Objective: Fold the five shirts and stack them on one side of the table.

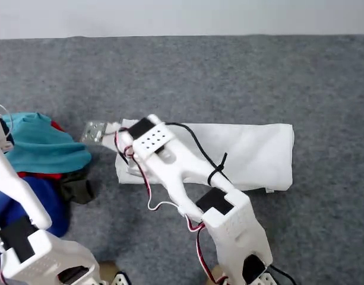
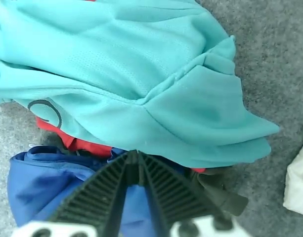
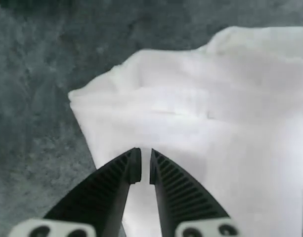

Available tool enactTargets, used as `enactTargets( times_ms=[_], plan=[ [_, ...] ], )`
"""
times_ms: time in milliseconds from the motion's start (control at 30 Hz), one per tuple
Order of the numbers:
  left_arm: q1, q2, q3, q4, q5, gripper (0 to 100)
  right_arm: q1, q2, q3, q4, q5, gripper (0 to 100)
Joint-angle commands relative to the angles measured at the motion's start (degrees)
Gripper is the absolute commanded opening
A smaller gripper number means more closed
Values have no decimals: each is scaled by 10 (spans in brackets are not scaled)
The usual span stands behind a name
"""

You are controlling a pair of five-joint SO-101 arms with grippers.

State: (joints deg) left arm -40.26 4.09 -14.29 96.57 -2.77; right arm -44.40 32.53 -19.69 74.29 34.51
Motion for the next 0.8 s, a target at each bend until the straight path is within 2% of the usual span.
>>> enactTargets(
  times_ms=[0, 100, 267, 433, 567, 767],
  plan=[
    [2, -33, -23, 16, -12, 5, 7, -59, -85, 45, -26, 41],
    [2, -33, -46, 34, -13, 5, 31, -73, -116, 91, -29, 40],
    [4, -61, -57, 40, -11, 5, 109, -83, -162, 181, -101, 39],
    [64, -117, -56, 40, -12, 5, 212, -94, -179, 250, -164, 39],
    [118, -133, -55, 40, -11, 5, 298, -95, -179, 272, -204, 39],
    [148, -134, -21, 40, -12, 5, 414, -91, -178, 273, -244, 45]
  ],
)
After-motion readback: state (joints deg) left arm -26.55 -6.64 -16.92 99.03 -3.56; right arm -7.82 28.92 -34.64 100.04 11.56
